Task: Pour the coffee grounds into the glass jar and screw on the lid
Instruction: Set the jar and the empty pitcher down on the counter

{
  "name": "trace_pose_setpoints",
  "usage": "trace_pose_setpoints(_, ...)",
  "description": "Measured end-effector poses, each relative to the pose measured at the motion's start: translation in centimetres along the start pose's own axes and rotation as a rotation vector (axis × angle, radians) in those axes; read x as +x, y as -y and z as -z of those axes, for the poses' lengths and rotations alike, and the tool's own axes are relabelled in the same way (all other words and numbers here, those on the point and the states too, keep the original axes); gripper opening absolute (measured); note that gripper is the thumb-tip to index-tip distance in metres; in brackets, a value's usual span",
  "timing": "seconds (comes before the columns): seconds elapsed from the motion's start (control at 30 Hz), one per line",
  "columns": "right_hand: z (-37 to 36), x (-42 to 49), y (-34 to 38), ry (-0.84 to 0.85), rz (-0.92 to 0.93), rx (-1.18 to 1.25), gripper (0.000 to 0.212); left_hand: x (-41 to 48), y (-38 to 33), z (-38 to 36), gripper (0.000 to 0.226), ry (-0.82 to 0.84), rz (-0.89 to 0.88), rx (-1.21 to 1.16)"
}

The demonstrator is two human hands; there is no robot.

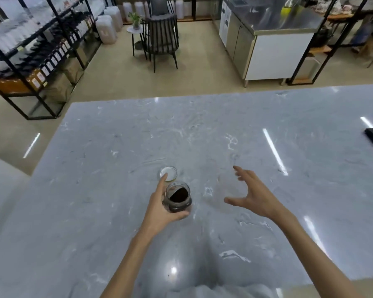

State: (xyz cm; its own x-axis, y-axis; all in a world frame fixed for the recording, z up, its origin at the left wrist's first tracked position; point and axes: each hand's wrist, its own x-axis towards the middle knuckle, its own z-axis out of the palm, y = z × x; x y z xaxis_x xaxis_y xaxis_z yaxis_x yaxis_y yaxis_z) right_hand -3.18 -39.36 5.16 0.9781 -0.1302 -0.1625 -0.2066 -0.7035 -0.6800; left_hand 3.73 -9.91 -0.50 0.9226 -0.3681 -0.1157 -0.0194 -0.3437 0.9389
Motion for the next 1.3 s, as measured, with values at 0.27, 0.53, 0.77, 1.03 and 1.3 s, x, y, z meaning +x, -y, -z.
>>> trace_pose_setpoints(0.27, -4.1, -2.6, -2.8, 0.095, 0.076, -0.009, 0.100, -2.8, 3.6, 0.1, 0.125, 0.033, 0.073, 0.009)
trace_pose_setpoints(0.53, -6.1, -2.7, -2.8, 0.143, 0.147, -0.053, 0.096, -3.8, 4.5, -0.3, 0.121, 0.000, 0.070, -0.037)
trace_pose_setpoints(0.77, -6.4, -2.2, -3.4, 0.175, 0.154, -0.086, 0.098, -3.3, 4.5, -0.3, 0.123, 0.033, 0.080, -0.023)
trace_pose_setpoints(1.03, -6.4, -2.2, -3.7, 0.150, 0.162, -0.088, 0.101, -3.4, 5.0, -0.3, 0.122, 0.011, 0.069, -0.034)
trace_pose_setpoints(1.3, -7.0, -1.8, -3.6, 0.106, 0.170, -0.117, 0.099, -2.0, 5.4, 1.4, 0.126, 0.157, 0.080, 0.058)
